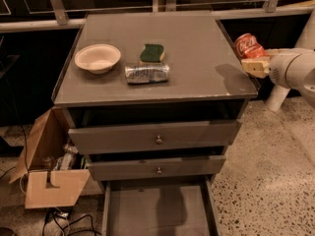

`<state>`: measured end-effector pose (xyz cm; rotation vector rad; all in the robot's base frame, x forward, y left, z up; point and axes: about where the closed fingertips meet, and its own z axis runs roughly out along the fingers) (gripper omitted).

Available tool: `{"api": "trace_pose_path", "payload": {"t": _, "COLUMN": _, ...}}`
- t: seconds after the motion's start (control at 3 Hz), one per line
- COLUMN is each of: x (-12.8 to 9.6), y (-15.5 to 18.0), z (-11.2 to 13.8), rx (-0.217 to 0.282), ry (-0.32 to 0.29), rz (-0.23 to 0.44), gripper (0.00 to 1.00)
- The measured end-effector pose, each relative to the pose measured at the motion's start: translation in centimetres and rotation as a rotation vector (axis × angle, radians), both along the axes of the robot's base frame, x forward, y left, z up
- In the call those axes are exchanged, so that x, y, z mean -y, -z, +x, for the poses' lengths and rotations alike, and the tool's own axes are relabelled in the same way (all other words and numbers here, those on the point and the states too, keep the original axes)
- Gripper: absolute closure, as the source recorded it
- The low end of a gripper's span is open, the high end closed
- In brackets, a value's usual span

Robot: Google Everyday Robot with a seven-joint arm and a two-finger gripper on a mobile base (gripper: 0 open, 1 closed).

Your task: Pick coke can from bottom drawer and place on counter

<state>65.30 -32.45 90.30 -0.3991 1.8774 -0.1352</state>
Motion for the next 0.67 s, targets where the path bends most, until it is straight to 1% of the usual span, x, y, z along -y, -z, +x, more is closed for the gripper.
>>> {"api": "trace_pose_path", "payload": {"t": 0.33, "x": -1.8, "y": 0.1, "z": 0.3, "rx": -0.014, "ry": -0.067, "rz": -0.007, "gripper": 1.00}}
{"api": "trace_pose_path", "payload": {"t": 0.67, "x": -3.8, "y": 0.1, "z": 0.6, "rx": -0.037, "ry": -0.143, "rz": -0.020, "gripper": 1.00}}
